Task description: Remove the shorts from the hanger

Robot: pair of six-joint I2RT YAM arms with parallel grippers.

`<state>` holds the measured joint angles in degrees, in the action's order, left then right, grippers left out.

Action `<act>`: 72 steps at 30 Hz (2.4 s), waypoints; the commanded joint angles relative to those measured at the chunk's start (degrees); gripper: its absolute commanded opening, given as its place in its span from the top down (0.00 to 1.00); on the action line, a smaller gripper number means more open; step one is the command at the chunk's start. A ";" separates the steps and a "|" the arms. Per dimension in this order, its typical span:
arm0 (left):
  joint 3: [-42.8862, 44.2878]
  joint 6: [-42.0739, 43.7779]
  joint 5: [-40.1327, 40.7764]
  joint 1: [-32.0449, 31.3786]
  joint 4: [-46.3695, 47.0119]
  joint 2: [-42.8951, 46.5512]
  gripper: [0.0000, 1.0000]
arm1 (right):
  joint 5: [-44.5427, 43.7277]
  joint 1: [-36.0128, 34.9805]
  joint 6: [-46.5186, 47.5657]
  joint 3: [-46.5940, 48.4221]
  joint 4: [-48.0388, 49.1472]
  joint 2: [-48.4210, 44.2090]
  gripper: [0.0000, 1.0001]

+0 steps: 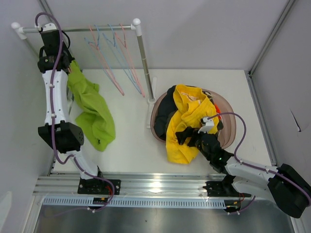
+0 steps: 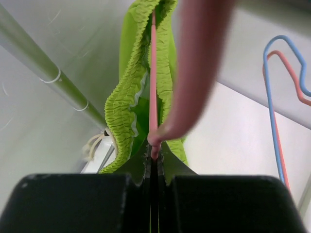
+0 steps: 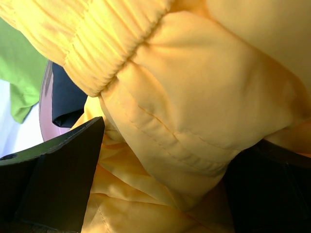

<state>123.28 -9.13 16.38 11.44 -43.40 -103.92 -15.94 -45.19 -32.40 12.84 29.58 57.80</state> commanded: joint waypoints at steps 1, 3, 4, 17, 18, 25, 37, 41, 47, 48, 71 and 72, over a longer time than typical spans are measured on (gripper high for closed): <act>3.45 -1.51 -3.81 0.25 1.21 2.84 1.00 | 3.29 -0.25 -1.61 -1.77 -1.99 1.35 0.01; 4.50 -1.86 -5.30 0.16 0.51 4.07 1.00 | 3.20 -0.16 -1.44 -1.85 -1.81 1.18 0.00; 4.77 -2.12 -5.66 0.07 0.25 5.21 1.00 | 3.29 -0.25 -1.17 -1.85 -1.64 1.00 0.00; 1.88 -4.14 -6.27 -2.65 -1.60 20.58 1.00 | -4.52 -0.78 8.74 31.05 -34.37 -6.83 0.01; 1.00 -4.23 -6.80 -2.65 -1.52 21.56 1.00 | -4.88 -0.86 9.54 34.06 -35.98 -6.48 0.01; -8.22 -6.25 -10.92 -3.53 -0.47 32.44 1.00 | 2.74 -4.55 12.45 53.68 -40.13 -1.12 0.00; -13.77 -6.60 -13.13 -3.97 0.15 36.77 1.00 | 0.12 -30.56 18.95 84.96 -42.33 30.42 0.01; -15.61 -6.70 -13.31 -3.97 -0.02 37.21 1.00 | -0.93 -36.18 19.31 97.25 -43.82 41.57 0.00; -18.60 -7.05 -14.01 -3.97 0.51 39.32 1.00 | -0.23 -37.96 18.60 106.06 -43.56 50.99 0.01; -18.78 -6.96 -14.10 -3.97 0.59 39.49 1.00 | -0.40 -37.96 18.34 106.68 -43.56 51.88 0.00; -12.99 -7.05 -11.90 -3.97 -2.04 38.27 1.00 | -22.34 -51.03 9.21 62.34 -35.20 37.50 1.00; -11.68 -6.87 -11.38 -3.97 -2.13 37.31 1.00 | -23.51 -52.09 6.07 61.09 -36.77 36.52 1.00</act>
<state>105.67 -16.49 2.79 7.55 -55.59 -66.06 -32.32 -91.50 -21.10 78.65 -1.06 99.61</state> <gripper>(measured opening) 0.038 0.021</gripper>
